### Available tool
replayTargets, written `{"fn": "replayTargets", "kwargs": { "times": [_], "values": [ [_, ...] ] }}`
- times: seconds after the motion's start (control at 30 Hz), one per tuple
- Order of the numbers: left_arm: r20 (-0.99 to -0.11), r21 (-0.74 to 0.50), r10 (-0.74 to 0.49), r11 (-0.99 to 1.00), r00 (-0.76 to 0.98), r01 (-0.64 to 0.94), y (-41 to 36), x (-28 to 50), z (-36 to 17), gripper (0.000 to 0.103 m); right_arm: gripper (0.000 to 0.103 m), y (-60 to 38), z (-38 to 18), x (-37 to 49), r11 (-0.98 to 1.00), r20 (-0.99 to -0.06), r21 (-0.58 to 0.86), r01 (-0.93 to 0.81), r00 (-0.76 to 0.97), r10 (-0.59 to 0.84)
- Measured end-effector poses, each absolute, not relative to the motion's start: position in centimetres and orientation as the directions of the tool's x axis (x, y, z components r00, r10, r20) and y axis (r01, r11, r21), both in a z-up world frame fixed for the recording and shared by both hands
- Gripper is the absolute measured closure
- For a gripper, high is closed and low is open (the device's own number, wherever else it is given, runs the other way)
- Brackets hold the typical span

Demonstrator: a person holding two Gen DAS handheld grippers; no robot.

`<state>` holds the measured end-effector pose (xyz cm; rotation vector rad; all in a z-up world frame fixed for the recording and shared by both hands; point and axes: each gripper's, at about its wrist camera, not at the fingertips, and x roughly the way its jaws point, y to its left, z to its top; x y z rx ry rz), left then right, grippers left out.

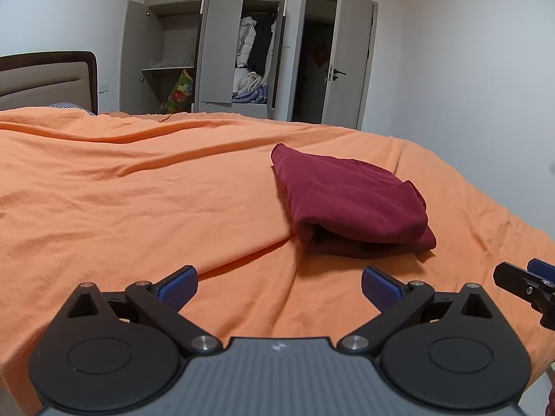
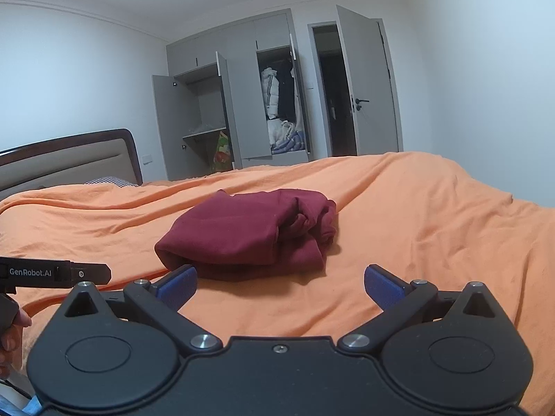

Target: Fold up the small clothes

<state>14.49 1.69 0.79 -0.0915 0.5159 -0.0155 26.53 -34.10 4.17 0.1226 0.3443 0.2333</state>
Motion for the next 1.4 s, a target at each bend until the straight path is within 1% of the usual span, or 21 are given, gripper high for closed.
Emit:
{"fn": "replayTargets", "kwargs": {
  "times": [1.4],
  "values": [
    [-0.521,-0.083,-0.038,0.997,0.853,-0.007,1.38,15.28,0.20,0.000,0.001,-34.20,3.91,27.39,0.965,-0.343,0.162,-0.208,0.904,0.253]
  ]
}}
